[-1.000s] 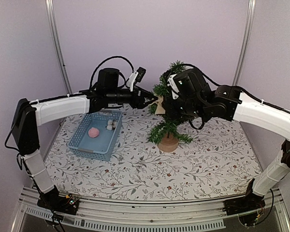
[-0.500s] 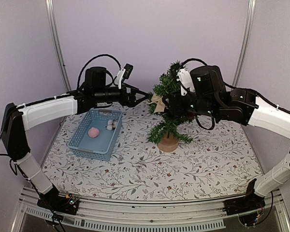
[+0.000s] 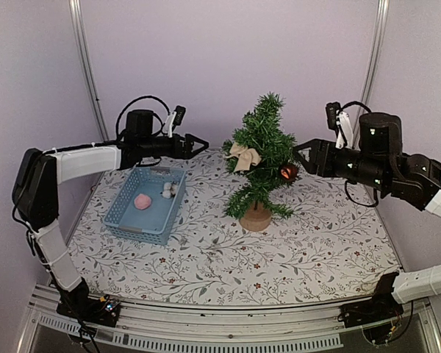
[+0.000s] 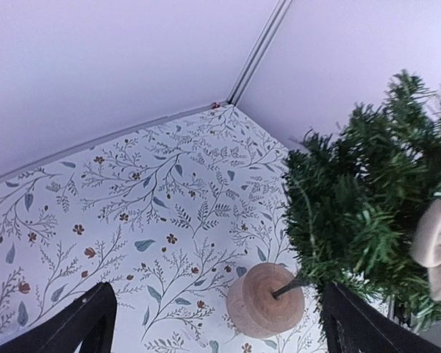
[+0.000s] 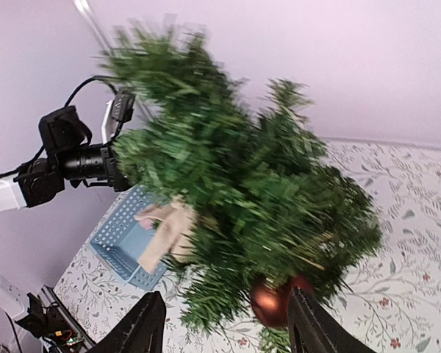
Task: Decorate the small christmas tree
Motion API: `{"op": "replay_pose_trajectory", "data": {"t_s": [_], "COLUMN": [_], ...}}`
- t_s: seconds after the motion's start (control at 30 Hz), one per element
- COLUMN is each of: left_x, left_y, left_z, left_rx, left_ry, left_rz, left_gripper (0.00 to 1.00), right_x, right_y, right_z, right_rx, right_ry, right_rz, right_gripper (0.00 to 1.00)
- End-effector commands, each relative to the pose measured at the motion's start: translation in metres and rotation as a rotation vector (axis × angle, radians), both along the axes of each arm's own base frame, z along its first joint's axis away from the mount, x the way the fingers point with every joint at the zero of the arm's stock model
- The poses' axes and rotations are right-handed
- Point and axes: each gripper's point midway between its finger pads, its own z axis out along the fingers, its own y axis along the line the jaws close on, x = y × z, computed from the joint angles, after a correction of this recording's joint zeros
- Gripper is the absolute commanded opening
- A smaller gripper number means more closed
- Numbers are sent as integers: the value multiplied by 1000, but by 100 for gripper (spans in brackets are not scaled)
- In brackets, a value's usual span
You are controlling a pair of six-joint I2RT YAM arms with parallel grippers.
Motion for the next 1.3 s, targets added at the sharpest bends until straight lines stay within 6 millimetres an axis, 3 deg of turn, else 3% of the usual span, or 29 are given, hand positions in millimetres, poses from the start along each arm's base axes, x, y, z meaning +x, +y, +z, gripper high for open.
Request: {"op": "replay_pose_trajectory", "data": {"t_s": [0.0, 0.13, 0.2, 0.37, 0.57, 0.73, 1.03, 1.13, 1.27], "left_x": [12, 15, 17, 21, 2, -15, -31, -32, -37], "left_y": [-6, -11, -10, -12, -53, -79, -110, -120, -127], "left_z": [-24, -53, -65, -84, -100, -132, -160, -163, -171], "left_rx": [15, 21, 45, 47, 62, 100, 77, 58, 60], "left_ry": [54, 162, 186, 307, 340, 431, 507, 501, 511], "left_rz": [23, 48, 92, 148, 8, -75, -168, -194, -211], "left_gripper": [99, 99, 99, 99, 99, 99, 80, 72, 68], "right_x": [-9, -13, -12, -11, -4, -1, 6, 12, 19], "right_y": [-44, -81, -89, -84, -89, -79, -62, -59, -50], "right_z": [-49, -83, -105, -153, -199, -213, -246, -249, -252], "right_rx": [96, 180, 195, 249, 354, 472, 559, 565, 566], "right_ry": [235, 386, 453, 584, 663, 687, 750, 747, 748], "right_rz": [-123, -214, -233, -204, -219, -193, -150, -144, -110], "right_gripper": [59, 57, 56, 55, 53, 50, 48, 46, 41]}}
